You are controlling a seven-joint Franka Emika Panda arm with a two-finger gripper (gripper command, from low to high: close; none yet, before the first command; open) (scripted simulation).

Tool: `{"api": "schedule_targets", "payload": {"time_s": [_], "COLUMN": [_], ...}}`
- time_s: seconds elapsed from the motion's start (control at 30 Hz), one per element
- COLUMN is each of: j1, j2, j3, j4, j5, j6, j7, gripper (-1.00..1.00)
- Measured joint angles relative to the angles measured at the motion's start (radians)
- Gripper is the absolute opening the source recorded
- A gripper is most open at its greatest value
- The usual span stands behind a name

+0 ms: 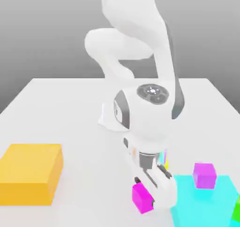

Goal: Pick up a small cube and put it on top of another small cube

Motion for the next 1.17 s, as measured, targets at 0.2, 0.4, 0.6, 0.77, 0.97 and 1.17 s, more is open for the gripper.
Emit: {"api": "schedule_targets", "payload": {"time_s": [0.2, 0.4, 0.6, 0.77, 0.97, 1.17], "j1": [-0.010, -0.047, 0.050, 0.126, 0.159, 0.165], "j2": [-0.019, -0.207, -0.307, -0.375, -0.334, -0.258], "j3": [0.013, 0.102, 0.160, 0.199, 0.218, 0.210], "j4": [-0.004, -0.029, 0.028, 0.078, 0.098, 0.085], "j5": [0.014, 0.166, 0.254, 0.284, 0.236, 0.189], "j6": [-0.013, -0.170, -0.313, -0.430, -0.422, -0.338], "j7": [-0.010, -0.079, 0.124, 0.335, 0.521, 0.559], "gripper": [-1.00, -1.00, -1.00, -1.00, -1.00, 1.00]}}
